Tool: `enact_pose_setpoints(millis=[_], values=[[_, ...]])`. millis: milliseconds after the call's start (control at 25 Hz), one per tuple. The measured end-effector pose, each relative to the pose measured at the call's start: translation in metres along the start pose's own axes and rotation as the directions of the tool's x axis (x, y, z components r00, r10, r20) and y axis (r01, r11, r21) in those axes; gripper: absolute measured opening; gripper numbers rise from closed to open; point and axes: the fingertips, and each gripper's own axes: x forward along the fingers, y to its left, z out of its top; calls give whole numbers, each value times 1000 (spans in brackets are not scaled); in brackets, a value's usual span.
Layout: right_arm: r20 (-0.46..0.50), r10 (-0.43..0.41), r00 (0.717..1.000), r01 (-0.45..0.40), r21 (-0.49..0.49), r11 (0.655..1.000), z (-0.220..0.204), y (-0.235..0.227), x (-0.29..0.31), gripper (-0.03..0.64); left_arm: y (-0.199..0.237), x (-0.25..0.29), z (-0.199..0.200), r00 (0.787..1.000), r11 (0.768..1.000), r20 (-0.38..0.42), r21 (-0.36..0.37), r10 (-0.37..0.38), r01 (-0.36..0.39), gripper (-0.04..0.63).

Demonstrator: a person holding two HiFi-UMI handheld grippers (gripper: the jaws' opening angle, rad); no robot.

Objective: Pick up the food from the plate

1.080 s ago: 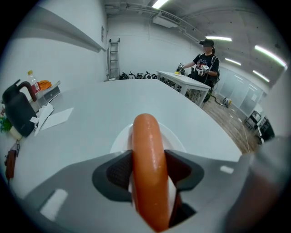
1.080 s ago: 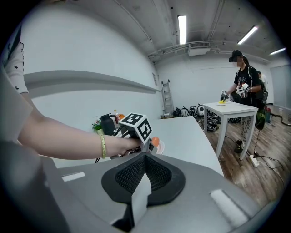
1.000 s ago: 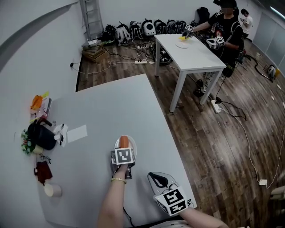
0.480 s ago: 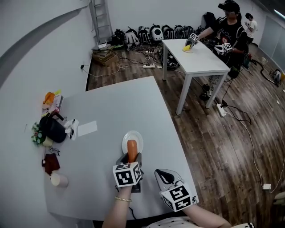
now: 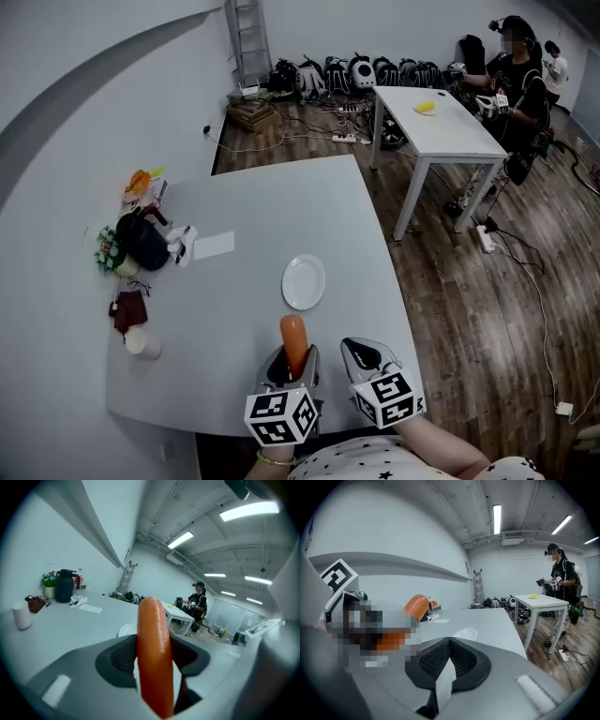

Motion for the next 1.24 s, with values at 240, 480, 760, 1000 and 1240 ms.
enact_pose_setpoints(millis=[240,480,760,1000,1240], values=[[30,36,999,-35,-40,999,14,18,-3,-2,0,-12,-2,1000,1000,14,-17,3,-3,215],[46,16,999,-13,-57,998,19,19,-10,-2,-2,-14,2,1000,1000,28,-26,-10,11,215],[64,2,998,2,-57,998,22,20,-14,-2,-1,-17,1,999,1000,34,-22,-8,9,215],[65,-8,998,12,-57,998,20,21,-18,-2,1,-19,2,999,1000,35,-24,-3,4,215],[66,-16,998,19,-49,999,18,20,-18,-2,1,-20,1,999,1000,34,-22,-3,3,215]])
